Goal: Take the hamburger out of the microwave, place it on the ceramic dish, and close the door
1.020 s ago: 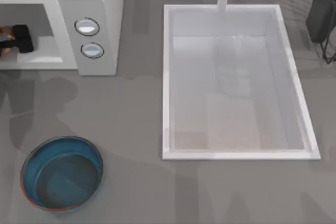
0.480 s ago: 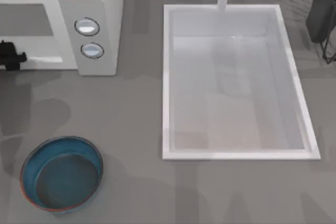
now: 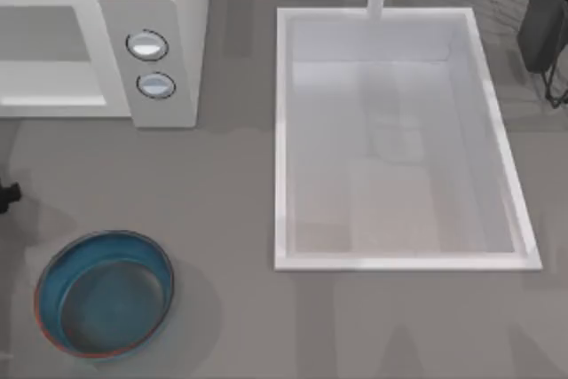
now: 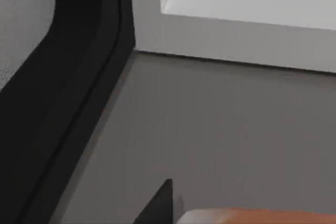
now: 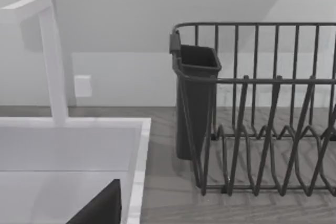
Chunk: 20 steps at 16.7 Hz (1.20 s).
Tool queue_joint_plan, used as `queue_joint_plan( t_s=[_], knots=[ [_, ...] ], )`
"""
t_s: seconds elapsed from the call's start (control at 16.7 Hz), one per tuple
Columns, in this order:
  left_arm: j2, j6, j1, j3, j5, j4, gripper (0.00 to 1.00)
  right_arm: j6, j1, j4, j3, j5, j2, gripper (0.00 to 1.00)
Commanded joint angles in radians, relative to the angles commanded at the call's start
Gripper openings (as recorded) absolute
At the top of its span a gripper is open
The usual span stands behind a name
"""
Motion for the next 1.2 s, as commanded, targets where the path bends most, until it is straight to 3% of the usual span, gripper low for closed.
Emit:
queue_joint_plan(
  t_s=[0.24, 0.66, 1.2],
  knots=[
    [-0.040, 0.007, 0.022, -0.096, 0.021, 0.077, 0.00, 0.000, 0.000, 0.000, 0.000, 0.000, 0.000, 1.00],
    [-0.071, 0.008, 0.016, -0.086, 0.018, 0.041, 0.00, 0.000, 0.000, 0.000, 0.000, 0.000, 0.000, 1.00],
    [-0.482, 0.008, 0.017, -0.046, 0.013, -0.423, 0.00, 0.000, 0.000, 0.000, 0.000, 0.000, 0.000, 1.00]
  ],
)
